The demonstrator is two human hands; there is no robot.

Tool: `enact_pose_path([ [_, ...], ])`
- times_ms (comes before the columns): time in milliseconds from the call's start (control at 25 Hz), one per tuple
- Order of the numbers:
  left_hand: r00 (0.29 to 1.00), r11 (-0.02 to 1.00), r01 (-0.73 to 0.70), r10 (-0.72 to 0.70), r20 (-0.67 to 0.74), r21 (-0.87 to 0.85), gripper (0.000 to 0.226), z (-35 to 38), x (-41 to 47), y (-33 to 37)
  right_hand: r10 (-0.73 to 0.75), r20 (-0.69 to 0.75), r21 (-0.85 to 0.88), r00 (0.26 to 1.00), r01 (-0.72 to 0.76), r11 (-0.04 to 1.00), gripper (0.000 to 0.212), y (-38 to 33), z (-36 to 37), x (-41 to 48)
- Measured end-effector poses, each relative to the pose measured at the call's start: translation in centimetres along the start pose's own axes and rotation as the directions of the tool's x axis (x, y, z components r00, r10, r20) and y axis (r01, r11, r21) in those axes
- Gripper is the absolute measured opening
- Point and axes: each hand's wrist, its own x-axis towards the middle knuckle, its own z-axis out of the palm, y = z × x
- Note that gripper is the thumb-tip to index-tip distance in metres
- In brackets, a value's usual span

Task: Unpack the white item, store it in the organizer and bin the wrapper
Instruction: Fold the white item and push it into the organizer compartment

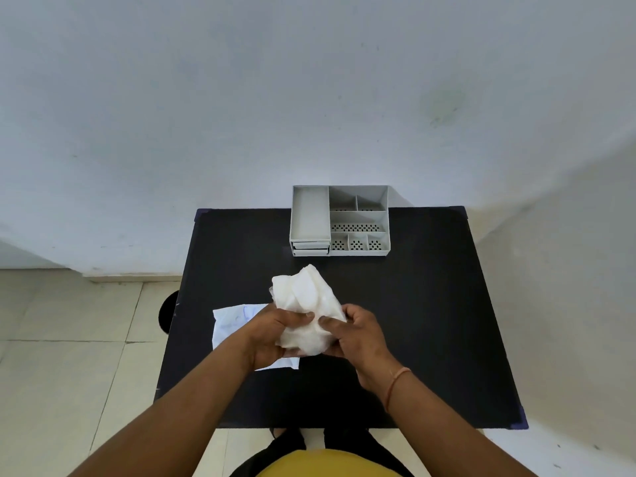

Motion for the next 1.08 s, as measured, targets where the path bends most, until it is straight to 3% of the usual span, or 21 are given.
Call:
enact_pose_path([
  [160, 0.996, 0.999, -0.037, 0.035, -0.086, -0.021, 0.061, 0.0, 0.7, 0.3, 0.111, 0.097, -0.066, 0.989, -0.105, 0.992, 0.037, -1.2, -2.9, 1.4],
  [320, 0.998, 0.968, -0.038, 0.048, 0.035, -0.246, 0.071, -2.9, 0.3, 2.9, 0.277, 0.101, 0.168, 0.955, -0.291, 0.942, 0.047, -1.5, -4.1, 4.8],
  [480, 0.963, 0.88, -0.18, 0.248, 0.104, -0.439, 0.061, -5.7, 1.4, 7.4, 0.323, 0.16, 0.373, 0.933, -0.36, 0.855, 0.051, -1.9, -1.7, 9.2],
  [680, 0.977, 0.929, -0.105, 0.163, 0.137, -0.356, 0.057, -7.4, 7.2, 11.8, 0.32, 0.163, 0.58, 0.933, -0.353, 0.734, 0.048, -3.0, 2.7, 14.4],
  [840, 0.985, 0.97, -0.068, 0.103, 0.141, -0.234, 0.043, -7.0, 10.7, 14.2, 0.352, 0.116, 0.694, 0.929, -0.33, 0.64, 0.033, -3.4, 5.9, 17.5],
  [1000, 0.989, 0.967, -0.011, 0.048, 0.14, -0.254, 0.073, -7.9, 12.2, 15.0, 0.353, 0.117, 0.75, 0.928, -0.316, 0.581, 0.024, -3.6, 7.5, 19.4],
  [1080, 0.983, 0.965, 0.005, 0.043, 0.178, -0.261, 0.071, -8.4, 12.6, 15.0, 0.345, 0.108, 0.79, 0.932, -0.291, 0.54, 0.023, -3.9, 7.8, 20.0],
])
